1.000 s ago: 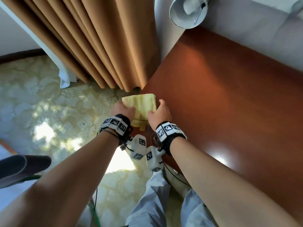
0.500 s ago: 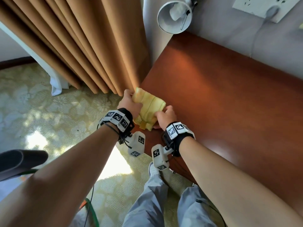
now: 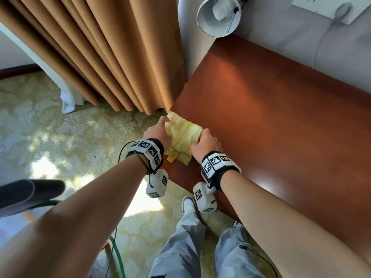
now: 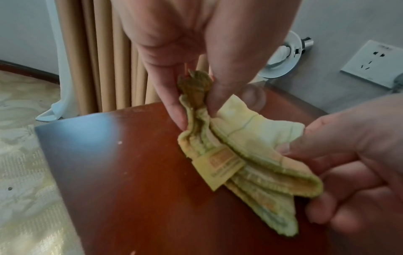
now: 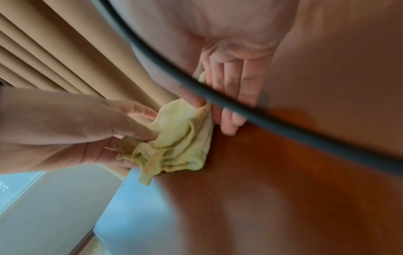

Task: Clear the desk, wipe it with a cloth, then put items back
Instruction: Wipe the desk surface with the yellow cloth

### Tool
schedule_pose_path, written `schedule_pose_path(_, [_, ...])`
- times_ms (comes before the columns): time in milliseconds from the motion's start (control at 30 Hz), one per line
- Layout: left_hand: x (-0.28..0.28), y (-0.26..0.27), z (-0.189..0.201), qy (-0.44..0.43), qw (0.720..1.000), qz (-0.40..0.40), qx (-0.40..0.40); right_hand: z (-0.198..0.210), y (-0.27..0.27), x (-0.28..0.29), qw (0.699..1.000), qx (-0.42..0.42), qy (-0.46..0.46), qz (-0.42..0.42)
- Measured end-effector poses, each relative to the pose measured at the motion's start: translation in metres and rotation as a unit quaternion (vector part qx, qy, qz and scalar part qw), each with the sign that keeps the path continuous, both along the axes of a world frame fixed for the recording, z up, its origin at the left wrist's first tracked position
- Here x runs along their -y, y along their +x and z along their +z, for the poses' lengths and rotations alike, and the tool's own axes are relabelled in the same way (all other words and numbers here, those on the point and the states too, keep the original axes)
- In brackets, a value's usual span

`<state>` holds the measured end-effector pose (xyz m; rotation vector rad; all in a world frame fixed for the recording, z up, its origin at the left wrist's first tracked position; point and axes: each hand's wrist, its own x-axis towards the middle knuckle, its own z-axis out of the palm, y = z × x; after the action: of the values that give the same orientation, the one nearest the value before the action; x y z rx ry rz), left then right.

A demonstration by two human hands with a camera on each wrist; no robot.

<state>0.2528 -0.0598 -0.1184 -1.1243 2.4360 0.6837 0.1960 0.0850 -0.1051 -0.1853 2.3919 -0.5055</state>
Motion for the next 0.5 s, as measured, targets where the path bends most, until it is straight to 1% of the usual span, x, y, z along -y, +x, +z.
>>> schedule_pose_path(133, [0.003,-0.021,-0.003,0.016,0.999,-0.004,-0.037,-0.006,-0.015,0.001,0.999,-0.039,-0.015,-0.013])
schedule_pose_path(267, [0.007,-0.041,-0.011,-0.007,0.998,-0.015,-0.063,-0.006,-0.032,0.01,0.997,-0.057,-0.034,-0.033])
schedule_pose_path(400, [0.036,-0.04,-0.014,-0.043,0.998,0.006,-0.048,-0.006,-0.034,0.043,0.997,-0.033,-0.065,-0.037])
schedule_pose_path(500, [0.069,-0.019,-0.012,-0.048,0.998,0.047,-0.02,-0.004,-0.023,0.079,0.996,-0.013,-0.088,-0.006])
